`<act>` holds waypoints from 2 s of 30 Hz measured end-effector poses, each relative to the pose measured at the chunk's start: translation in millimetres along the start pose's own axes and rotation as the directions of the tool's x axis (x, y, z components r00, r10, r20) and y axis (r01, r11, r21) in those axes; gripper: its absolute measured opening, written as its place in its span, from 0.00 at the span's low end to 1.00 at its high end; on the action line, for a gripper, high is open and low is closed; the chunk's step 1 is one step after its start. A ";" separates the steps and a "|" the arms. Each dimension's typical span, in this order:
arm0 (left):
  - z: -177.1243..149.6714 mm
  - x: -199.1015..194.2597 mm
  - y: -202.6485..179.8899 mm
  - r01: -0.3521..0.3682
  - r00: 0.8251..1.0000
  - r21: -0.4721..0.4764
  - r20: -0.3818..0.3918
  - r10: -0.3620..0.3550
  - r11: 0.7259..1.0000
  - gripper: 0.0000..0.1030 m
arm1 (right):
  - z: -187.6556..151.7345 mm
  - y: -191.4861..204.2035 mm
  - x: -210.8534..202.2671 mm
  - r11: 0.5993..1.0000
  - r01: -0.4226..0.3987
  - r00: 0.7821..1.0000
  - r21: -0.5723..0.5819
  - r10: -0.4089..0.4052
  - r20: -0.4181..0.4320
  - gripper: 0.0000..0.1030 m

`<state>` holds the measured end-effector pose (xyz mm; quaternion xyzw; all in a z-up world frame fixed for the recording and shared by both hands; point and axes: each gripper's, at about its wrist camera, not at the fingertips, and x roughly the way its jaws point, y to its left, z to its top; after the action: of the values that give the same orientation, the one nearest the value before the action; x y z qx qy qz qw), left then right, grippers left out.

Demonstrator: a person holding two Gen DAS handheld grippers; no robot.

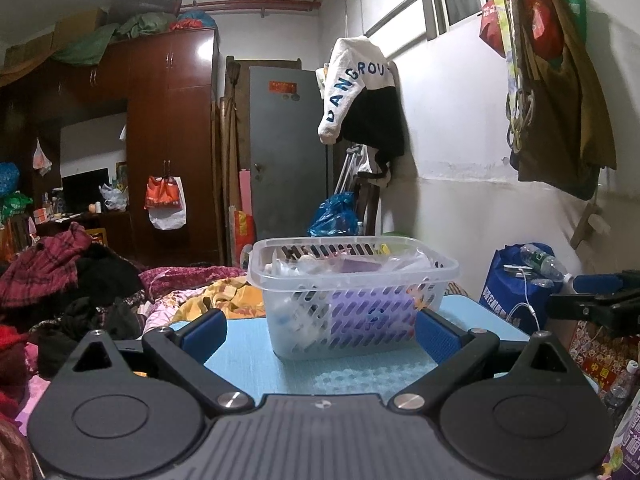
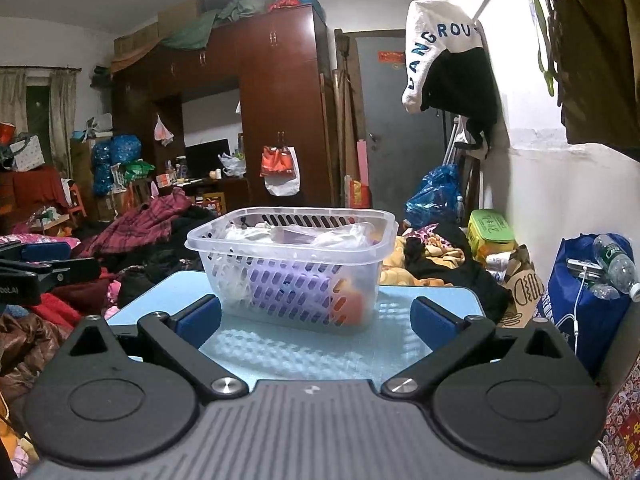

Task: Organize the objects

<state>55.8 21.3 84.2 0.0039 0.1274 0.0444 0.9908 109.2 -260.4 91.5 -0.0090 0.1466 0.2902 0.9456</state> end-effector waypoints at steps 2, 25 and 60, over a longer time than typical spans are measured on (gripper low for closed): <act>0.0 -0.1 -0.1 -0.001 1.000 0.001 0.001 0.001 1.000 0.98 | 0.6 1.0 0.6 1.000 0.000 1.000 -0.005 0.000 -0.003 1.00; -2.4 4.6 -2.3 0.007 1.000 -0.002 -0.013 -0.007 1.000 0.98 | -0.4 3.0 -1.8 1.000 -0.001 1.000 -0.011 0.001 -0.010 1.00; -5.5 13.8 -7.2 0.020 0.999 -0.001 -0.027 -0.020 1.000 0.98 | 0.3 -1.2 -0.8 1.000 0.002 1.000 -0.006 -0.003 -0.013 1.00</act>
<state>68.3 15.3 75.3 0.0015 0.1409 0.0348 0.9894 109.3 -261.8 92.0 -0.0137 0.1519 0.2893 0.9450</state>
